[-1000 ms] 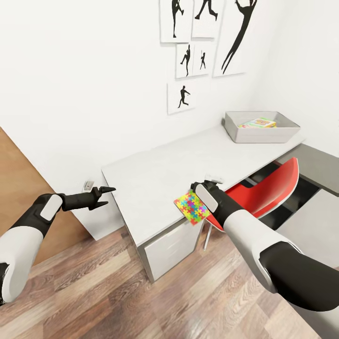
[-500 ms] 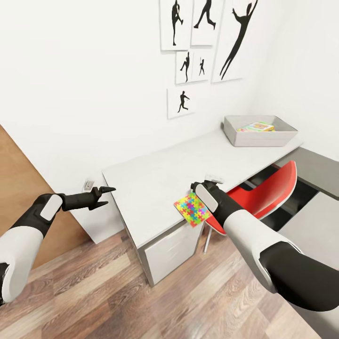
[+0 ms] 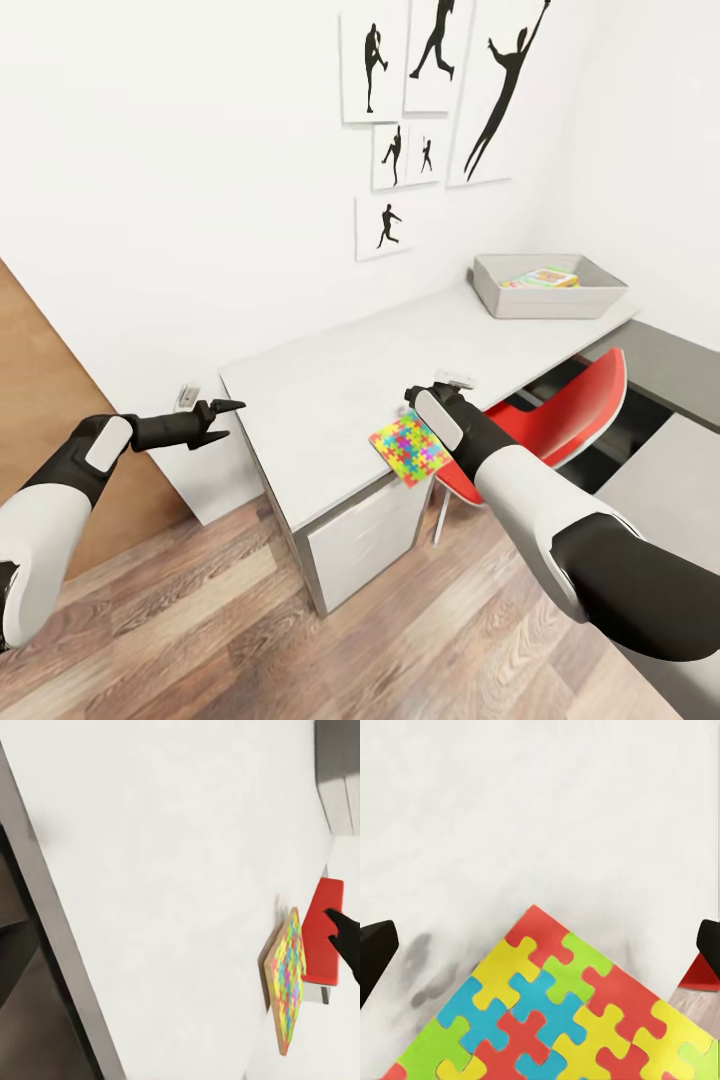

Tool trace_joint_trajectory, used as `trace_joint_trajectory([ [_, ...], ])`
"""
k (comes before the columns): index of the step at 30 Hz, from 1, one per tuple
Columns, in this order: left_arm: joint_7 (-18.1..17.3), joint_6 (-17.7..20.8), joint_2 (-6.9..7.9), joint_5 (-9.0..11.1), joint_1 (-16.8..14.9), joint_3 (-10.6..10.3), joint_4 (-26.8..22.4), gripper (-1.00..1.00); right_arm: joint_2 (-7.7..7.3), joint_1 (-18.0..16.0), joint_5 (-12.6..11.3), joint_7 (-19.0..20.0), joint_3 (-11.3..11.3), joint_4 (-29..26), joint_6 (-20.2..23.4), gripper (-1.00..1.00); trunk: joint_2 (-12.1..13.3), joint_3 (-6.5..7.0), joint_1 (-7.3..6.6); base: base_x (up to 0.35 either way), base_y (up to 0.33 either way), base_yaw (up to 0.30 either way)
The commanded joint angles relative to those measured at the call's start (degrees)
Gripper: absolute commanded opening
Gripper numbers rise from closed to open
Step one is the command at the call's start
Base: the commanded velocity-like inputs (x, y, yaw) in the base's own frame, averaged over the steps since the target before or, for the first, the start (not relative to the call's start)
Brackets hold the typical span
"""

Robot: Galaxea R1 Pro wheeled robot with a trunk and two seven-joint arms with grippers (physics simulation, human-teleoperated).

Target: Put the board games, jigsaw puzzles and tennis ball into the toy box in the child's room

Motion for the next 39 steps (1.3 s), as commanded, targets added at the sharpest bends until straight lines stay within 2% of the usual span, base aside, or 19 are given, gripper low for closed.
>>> trace_joint_trajectory([
  [1, -0.3, 0.2, -0.02, -0.3, 0.0, 0.2, 0.0, 1.0, -0.05, -0.1, -0.3, -0.4, 0.4, -0.1, 0.3, 1.0, 0.0, 0.04, 0.0, 0.0, 0.0, 0.0],
  [8, -0.3, 0.2, 0.14, -0.4, 0.1, 0.2, 0.0, 1.0, -0.07, -0.1, -0.3, -0.4, 0.4, -0.4, 0.2, 1.0, 0.0, 0.7, 0.0, 0.0, 0.0, 0.0],
  [13, -0.4, 0.2, 1.59, -0.3, 0.4, 0.3, 0.0, 1.0, -0.05, -0.1, -0.3, -0.5, 0.4, -0.5, 0.2, 1.0, 0.0, 1.16, 0.0, 0.0, 0.0, 0.0],
  [20, -3.7, 0.1, 2.5, -0.6, 0.8, 0.3, 0.0, 1.0, -0.09, -0.1, -0.3, -0.7, 0.4, -2.8, 0.6, 1.0, 0.0, 1.82, 0.0, 0.0, 0.0, 0.0],
  [26, -5.7, -0.1, 2.94, -1.0, 1.3, 0.3, 0.0, 1.0, -0.36, -0.1, -0.2, -0.8, 0.4, -7.6, 2.3, 1.0, 0.0, 2.38, 0.0, 0.0, 0.0, 0.0],
  [34, -6.3, -0.3, 4.55, -1.0, 2.3, 0.3, 0.0, 1.0, -3.24, 0.1, -0.3, -1.2, 0.5, -18.6, 8.3, 1.0, 0.0, 3.12, 0.0, 0.0, 0.0, 0.0],
  [39, -6.4, -0.3, 5.98, -0.7, 2.5, 0.3, 0.0, 1.0, -4.12, 1.9, -0.3, -1.3, 0.3, -24.1, 11.4, 1.0, 0.0, 3.59, 0.0, 0.0, 0.0, 0.0],
])
